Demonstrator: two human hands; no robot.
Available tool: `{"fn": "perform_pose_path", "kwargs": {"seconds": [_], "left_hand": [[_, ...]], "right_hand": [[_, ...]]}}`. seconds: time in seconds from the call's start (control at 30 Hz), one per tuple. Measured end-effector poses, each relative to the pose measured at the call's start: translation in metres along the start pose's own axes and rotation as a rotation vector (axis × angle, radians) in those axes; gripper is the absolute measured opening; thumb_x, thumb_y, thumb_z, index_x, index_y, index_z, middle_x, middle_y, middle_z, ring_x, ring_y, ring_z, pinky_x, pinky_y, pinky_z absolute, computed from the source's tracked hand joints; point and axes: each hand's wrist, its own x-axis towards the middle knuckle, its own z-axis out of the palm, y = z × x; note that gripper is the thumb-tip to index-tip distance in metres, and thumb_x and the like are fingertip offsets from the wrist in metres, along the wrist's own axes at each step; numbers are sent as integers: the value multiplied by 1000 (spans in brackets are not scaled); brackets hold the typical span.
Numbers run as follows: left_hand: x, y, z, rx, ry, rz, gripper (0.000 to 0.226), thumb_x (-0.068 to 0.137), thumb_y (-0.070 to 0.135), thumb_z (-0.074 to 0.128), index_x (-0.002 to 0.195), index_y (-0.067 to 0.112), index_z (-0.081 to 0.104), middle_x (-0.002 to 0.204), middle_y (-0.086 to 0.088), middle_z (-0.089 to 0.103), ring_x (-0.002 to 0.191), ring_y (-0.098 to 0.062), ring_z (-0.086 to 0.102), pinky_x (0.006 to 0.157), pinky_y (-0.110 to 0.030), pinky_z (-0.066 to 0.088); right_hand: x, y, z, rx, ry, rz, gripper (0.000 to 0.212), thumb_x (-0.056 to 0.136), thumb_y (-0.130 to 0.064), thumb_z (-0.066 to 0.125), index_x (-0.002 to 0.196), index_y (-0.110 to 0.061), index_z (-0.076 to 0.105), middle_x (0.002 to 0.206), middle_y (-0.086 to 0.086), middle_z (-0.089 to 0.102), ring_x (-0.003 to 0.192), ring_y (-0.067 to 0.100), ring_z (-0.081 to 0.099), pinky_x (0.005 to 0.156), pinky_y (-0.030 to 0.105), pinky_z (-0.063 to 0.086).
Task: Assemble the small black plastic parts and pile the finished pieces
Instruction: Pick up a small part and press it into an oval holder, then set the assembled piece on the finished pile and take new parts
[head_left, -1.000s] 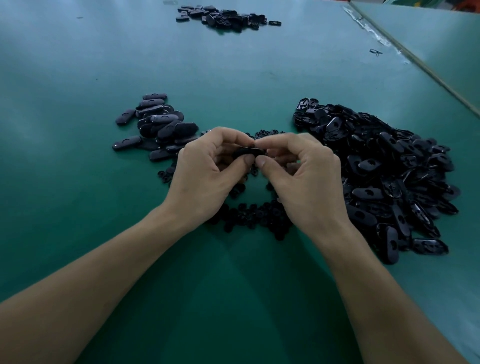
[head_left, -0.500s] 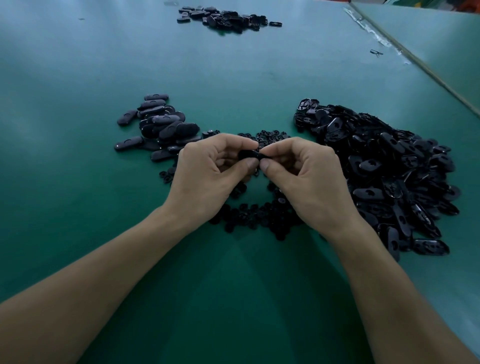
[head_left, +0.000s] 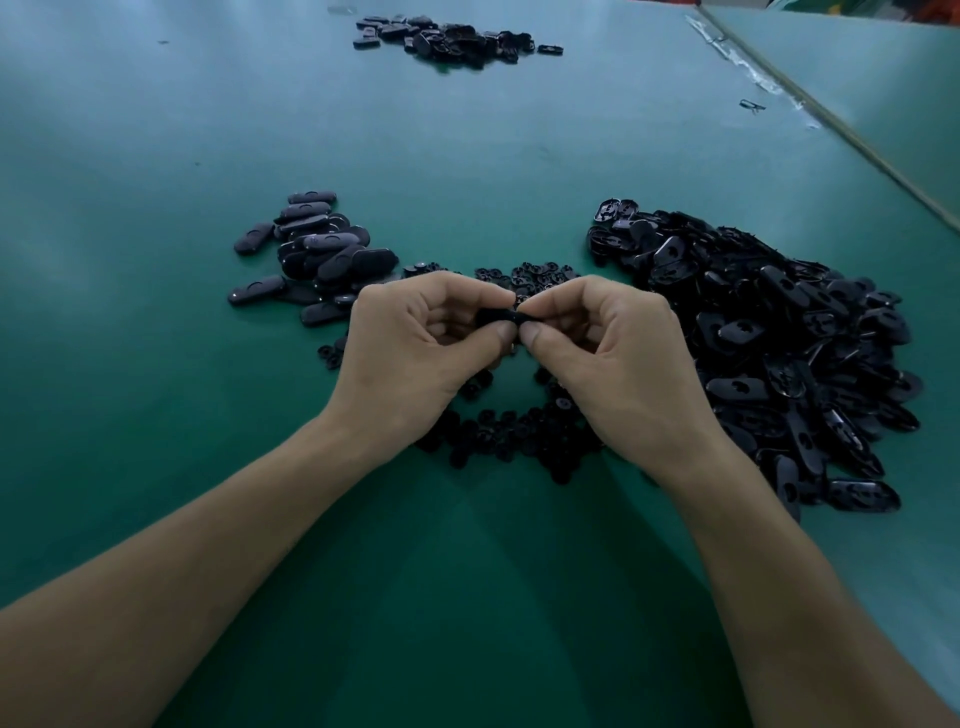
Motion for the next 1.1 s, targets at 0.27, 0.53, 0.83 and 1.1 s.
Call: {"fn": "perform_pose_path", "kwargs": {"seconds": [0.27,0.53,0.83,1.1], "left_hand": [[-1,3,2,32,59,62,20,81,10,78,93,26,73,79,2,75,71,-20,73,70,-35,61],[15,5,-14,-95,182,24,17,92,4,68,97,19,72,80,1,75,73,-18,73,69,-28,60],[38,-3,-52,4,394,-135,13,89,12,72,99,19,67,82,4,78,69,-14,75,62,-27,59],[42,-21,-83,468,508,-212,11,78,35,76,81,31,67,75,18,69,61,10,63,64,-18,51]], "right_hand": [[2,2,-11,-291,161,-21,16,98,-23,62,107,-22,75,100,-8,73,93,7,64,86,20,49],[-1,12,-30,-826,103,350,37,96,-22,54,133,-16,61,134,16,51,123,37,41,95,43,38],[0,16,-34,-691,215,263,26,98,-18,62,123,-15,70,119,13,66,110,30,61,98,41,52],[4,15,-29,-521,408,52,21,101,-18,59,117,-14,73,105,7,69,88,13,59,85,15,40]]}}
